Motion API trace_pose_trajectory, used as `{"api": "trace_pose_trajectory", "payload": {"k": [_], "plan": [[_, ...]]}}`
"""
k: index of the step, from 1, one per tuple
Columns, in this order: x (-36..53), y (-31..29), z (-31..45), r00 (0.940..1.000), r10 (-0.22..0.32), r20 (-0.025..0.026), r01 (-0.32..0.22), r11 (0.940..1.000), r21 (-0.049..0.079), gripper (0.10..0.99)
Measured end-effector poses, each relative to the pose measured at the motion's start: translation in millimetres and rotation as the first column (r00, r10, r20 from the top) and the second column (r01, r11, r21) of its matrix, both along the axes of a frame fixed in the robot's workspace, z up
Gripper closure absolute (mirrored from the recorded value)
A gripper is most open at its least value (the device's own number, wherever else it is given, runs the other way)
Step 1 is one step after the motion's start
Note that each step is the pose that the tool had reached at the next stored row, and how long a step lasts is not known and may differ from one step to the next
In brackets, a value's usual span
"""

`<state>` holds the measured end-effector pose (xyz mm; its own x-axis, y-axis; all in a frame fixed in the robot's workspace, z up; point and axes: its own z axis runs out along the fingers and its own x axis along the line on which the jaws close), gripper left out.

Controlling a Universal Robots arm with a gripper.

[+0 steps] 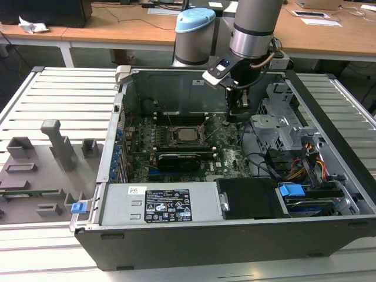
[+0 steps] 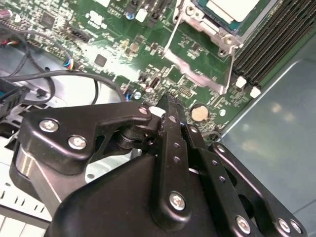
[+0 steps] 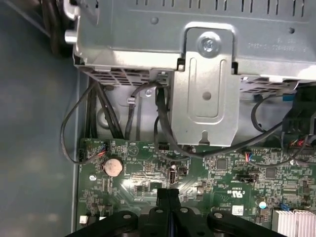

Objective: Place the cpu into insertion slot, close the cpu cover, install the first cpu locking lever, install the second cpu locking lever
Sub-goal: 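Close the cpu cover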

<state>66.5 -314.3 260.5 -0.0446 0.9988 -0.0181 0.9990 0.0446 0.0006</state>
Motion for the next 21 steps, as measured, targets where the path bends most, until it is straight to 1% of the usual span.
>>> {"api": "trace_pose_trajectory", "payload": {"k": [4, 5, 7, 12, 21], "plan": [[-5.5, 4.4, -4.1, 1.0, 0.003, 0.0, -0.003, 1.0, 0.0, 0.98], [-7.5, 4.8, -6.1, 1.0, 0.009, 0.0, -0.009, 1.0, 0.0, 0.98], [-8.6, 4.8, -7.4, 0.9996, 0.028, 0.0, -0.028, 0.9996, 0.0, 0.98], [-16.8, 4.8, -8.1, 0.999, 0.045, 0.0, -0.045, 0.999, 0.0, 0.98], [-19.9, 4.8, -8.2, 0.9989, 0.047, 0.0, -0.047, 0.9989, 0.0, 0.98]]}}
